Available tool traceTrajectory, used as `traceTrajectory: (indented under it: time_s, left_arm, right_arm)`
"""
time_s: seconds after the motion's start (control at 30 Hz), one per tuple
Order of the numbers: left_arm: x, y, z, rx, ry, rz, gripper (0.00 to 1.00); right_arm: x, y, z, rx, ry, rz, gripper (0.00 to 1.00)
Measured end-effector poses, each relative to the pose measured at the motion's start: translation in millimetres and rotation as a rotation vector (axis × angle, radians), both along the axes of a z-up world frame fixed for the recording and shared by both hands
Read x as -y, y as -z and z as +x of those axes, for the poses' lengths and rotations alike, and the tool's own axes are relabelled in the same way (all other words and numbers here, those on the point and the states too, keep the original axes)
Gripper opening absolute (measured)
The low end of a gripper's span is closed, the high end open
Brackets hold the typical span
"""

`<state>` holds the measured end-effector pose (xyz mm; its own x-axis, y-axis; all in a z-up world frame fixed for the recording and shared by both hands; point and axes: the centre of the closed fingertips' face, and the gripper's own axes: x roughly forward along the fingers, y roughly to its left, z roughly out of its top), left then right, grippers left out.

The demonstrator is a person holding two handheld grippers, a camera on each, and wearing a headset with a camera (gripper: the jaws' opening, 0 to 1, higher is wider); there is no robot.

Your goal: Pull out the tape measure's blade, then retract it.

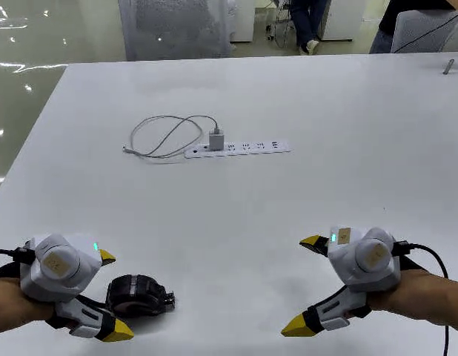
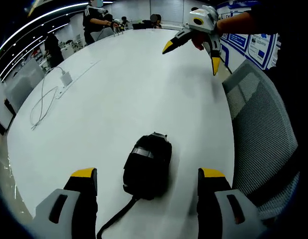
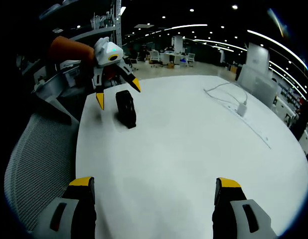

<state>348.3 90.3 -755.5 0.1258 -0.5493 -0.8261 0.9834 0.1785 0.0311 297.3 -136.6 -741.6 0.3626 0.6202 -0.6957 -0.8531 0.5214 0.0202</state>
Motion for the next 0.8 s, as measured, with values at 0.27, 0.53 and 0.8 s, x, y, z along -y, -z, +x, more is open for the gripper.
traceTrajectory:
  time_s: [0.27,0.53,0.8]
  left_arm:
    - [14.0,13.9,0.4,-0.02,0.107,0.085,0.65]
    - [17.8,17.5,1.5,0.008,0.178,0.132,0.48]
    - [18.8,21.9,2.2,0.002,0.182,0.196,0.35]
  right_arm:
    - [-25.5,9.4,13.8,-0.005,-0.032,0.027,0.99]
    - [-48.3,10.7,15.9,0.01,-0.132,0.015,0.94]
    - [-65.1,8.8,23.6,0.024,-0.183,0.014,0.85]
